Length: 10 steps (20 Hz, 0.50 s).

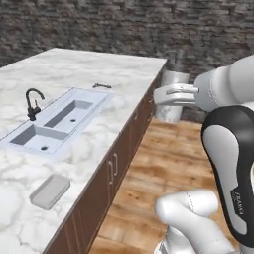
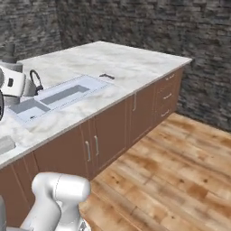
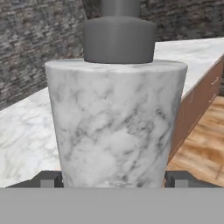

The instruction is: Open the cabinet. Pick the soap dispenser and place it next to the sink. Then close the cabinet.

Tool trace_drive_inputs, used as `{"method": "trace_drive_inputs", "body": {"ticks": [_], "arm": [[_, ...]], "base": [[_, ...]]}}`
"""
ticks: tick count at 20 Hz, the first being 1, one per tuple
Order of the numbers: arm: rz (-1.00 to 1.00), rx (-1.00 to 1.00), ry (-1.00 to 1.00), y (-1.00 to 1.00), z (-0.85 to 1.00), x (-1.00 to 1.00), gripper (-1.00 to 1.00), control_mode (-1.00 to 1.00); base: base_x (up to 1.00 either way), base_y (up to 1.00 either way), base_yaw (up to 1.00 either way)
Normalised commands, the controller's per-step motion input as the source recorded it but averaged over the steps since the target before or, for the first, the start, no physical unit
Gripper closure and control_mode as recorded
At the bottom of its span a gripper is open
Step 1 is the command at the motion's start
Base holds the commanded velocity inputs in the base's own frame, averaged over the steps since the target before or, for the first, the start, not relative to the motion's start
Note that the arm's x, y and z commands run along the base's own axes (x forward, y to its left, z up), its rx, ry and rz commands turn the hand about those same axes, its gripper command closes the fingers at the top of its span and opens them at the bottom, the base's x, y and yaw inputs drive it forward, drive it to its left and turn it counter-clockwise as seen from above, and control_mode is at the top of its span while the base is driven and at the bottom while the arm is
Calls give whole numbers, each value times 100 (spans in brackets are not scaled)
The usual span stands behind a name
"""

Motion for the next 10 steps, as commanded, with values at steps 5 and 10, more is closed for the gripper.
{"method": "trace_drive_inputs", "body": {"ticks": [5, 10], "arm": [[0, 0, 0, 0, 0, 0, 100, 100], [0, 0, 0, 0, 0, 0, 100, 100]], "base": [[100, -21, 54], [100, -19, 70]]}}
